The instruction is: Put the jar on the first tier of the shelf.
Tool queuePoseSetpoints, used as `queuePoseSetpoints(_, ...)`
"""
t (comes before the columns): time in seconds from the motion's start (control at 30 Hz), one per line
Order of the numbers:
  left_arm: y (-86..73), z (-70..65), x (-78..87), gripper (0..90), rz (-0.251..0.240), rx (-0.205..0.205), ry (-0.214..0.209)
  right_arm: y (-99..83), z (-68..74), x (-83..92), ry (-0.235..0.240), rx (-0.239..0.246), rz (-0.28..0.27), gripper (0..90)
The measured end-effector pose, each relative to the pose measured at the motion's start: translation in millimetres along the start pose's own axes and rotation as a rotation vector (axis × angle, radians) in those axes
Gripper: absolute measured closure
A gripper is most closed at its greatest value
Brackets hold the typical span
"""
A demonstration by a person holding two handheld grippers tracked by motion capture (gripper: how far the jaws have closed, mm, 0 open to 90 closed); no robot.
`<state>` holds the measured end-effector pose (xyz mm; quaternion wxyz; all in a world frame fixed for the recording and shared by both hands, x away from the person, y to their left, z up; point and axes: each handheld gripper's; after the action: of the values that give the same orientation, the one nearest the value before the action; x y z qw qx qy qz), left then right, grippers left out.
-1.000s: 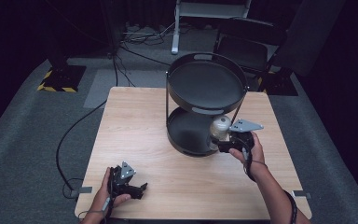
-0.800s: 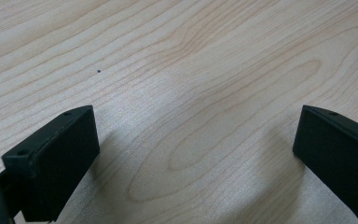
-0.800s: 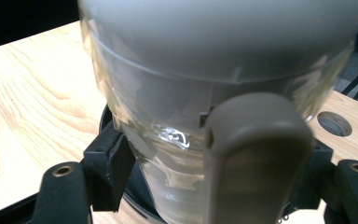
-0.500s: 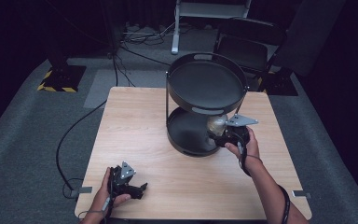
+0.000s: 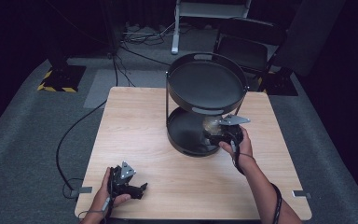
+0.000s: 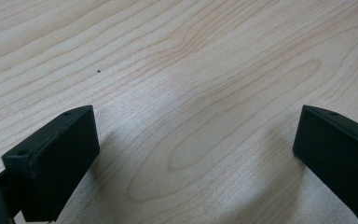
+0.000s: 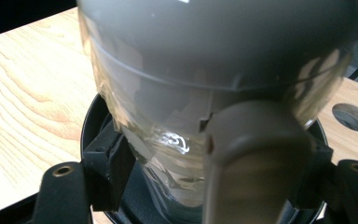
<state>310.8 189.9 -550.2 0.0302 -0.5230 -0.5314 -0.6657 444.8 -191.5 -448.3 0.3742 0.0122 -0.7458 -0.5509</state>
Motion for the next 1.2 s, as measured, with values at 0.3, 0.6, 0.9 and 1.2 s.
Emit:
queuePoseSetpoints(0.3, 0.0, 0.1, 0.1, 0.0, 0.001, -0.001, -0.001, -6.1, -0.5, -8.5, -0.012, 0.003, 0.019, 29.6)
queuePoseSetpoints(0.6, 0.1, 0.1, 0.1, 0.0, 0.001, 0.000, -0.002, -13.2, -1.6, -17.6, -0.001, -0.015, 0.027, 29.6)
queuePoseSetpoints(0.9, 0.0, 0.0, 0.0, 0.0, 0.000, 0.000, 0.000, -18.3, -1.1, -22.6, 0.004, -0.020, 0.037, 29.5)
queuePoseSetpoints(1.2, 0.0, 0.0, 0.0, 0.0, 0.000, 0.000, 0.000, -25.8, -1.6, -27.6, 0.012, -0.032, 0.047, 29.5)
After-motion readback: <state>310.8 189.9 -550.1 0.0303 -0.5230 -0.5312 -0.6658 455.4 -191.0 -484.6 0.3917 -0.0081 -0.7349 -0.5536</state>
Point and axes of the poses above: each handheld gripper's, and its own axes: x roughly backward along the jaws, y roughly out of its top, z roughly to its left, and after that the axes turned 8 degrees about -y, right-handed
